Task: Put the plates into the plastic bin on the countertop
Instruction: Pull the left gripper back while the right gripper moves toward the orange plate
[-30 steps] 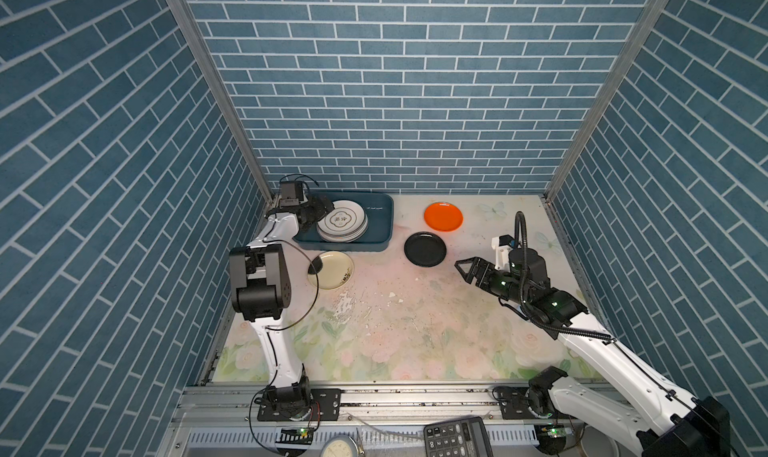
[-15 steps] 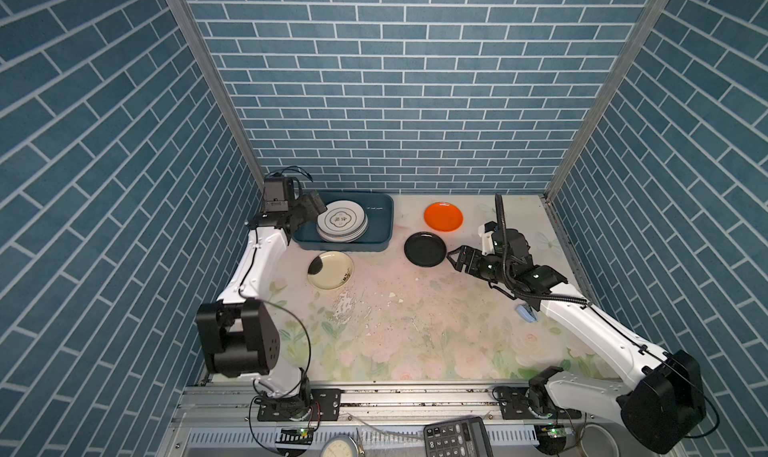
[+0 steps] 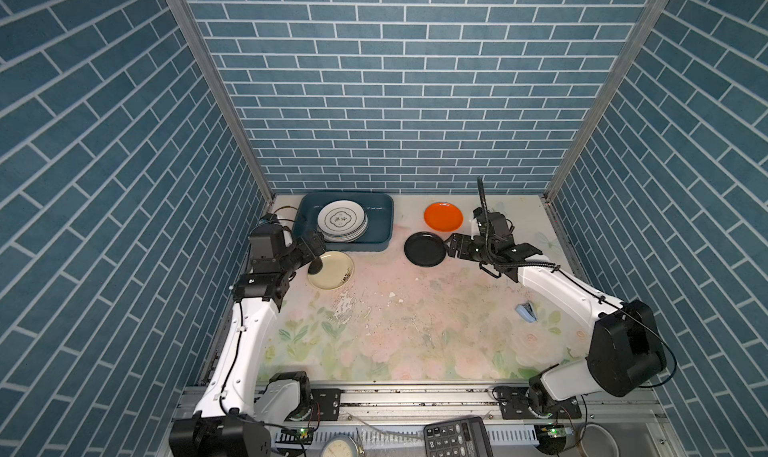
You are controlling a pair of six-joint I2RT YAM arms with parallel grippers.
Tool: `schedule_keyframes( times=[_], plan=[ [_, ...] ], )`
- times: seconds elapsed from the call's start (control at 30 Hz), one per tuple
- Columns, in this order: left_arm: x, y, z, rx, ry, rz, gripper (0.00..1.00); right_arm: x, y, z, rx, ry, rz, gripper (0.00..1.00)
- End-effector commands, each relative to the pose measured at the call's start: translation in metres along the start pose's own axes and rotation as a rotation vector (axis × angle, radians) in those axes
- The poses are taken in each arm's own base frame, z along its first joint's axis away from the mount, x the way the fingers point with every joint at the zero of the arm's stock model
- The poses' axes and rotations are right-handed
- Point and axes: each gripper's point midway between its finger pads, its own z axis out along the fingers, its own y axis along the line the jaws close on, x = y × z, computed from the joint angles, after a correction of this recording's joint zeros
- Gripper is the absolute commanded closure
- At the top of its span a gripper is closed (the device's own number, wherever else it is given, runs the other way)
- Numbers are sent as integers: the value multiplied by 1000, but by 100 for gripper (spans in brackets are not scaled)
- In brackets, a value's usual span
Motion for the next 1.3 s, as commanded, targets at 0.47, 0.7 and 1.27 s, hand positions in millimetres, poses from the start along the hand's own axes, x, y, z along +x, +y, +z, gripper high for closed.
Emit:
schedule_keyframes(
  times=[0.47, 0.7, 1.27],
  plan=[
    [41, -21, -7, 162, 170, 20, 0, -12, -33, 41, 24, -7, 65, 10],
    [51, -25, -8, 219, 166, -11, 0, -27, -46, 71, -9, -16, 121, 10],
    [66, -27, -7, 255, 185, -35, 0, -74, -69, 147, -58, -104, 349, 17]
  ],
)
